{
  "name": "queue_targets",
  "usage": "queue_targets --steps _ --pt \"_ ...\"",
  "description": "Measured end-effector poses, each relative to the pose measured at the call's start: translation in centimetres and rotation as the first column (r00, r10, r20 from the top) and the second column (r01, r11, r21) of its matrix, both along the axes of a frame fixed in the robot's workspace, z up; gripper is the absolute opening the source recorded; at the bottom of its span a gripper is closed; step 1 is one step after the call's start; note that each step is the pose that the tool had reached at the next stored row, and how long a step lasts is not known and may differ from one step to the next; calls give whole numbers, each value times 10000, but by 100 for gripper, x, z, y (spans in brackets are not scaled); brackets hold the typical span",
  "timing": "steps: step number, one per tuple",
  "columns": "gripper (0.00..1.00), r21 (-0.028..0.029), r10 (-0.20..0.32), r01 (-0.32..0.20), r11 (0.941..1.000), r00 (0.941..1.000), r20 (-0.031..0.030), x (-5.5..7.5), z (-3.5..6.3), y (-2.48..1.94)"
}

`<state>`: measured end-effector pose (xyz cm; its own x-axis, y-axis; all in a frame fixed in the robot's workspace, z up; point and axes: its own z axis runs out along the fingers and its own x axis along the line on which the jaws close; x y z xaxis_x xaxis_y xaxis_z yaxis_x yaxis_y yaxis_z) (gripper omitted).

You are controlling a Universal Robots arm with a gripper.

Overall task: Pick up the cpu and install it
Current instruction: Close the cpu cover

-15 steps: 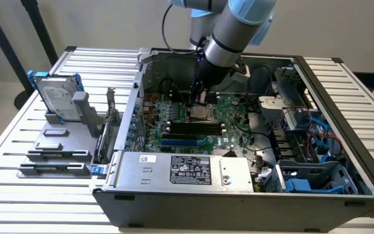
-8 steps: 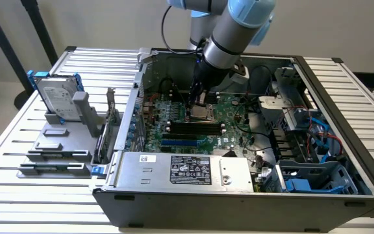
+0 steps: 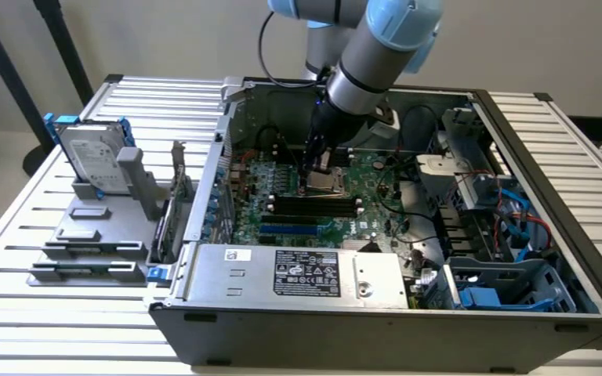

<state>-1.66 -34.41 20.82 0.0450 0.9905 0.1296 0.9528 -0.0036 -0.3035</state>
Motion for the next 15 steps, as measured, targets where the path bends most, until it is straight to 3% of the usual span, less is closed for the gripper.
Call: queue_targets --steps 15 --pt "11 79 -6 6 10000 10000 -3 -10 -117 -1"
